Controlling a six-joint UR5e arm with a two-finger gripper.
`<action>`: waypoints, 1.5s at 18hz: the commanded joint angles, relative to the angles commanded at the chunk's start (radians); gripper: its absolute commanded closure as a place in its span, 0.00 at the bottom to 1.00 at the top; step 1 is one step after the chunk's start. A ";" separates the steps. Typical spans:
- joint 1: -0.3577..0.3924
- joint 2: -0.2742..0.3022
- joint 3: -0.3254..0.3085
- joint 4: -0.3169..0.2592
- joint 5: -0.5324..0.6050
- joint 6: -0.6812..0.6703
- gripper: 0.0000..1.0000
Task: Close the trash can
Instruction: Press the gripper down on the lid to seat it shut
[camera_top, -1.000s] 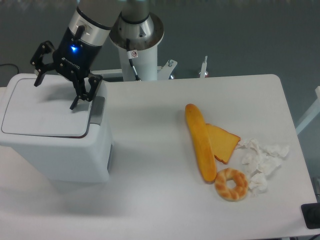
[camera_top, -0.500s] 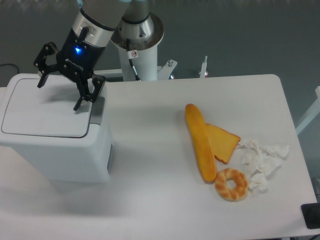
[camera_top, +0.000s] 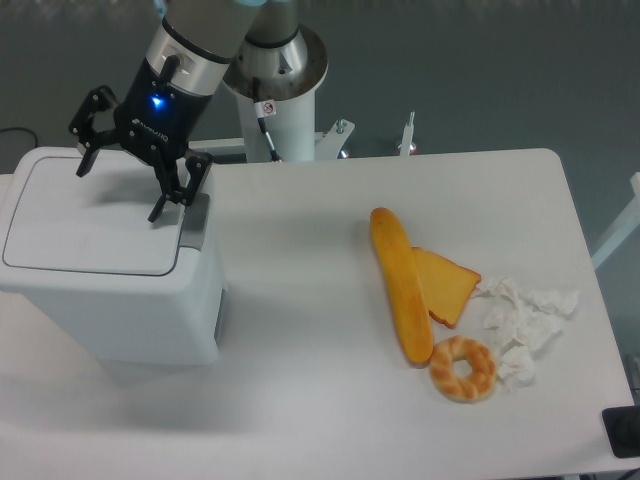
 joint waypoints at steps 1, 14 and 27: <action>0.000 0.000 0.000 0.000 0.000 0.000 0.00; 0.003 0.000 -0.009 0.000 0.002 0.000 0.00; 0.005 0.003 -0.020 0.000 0.002 0.000 0.00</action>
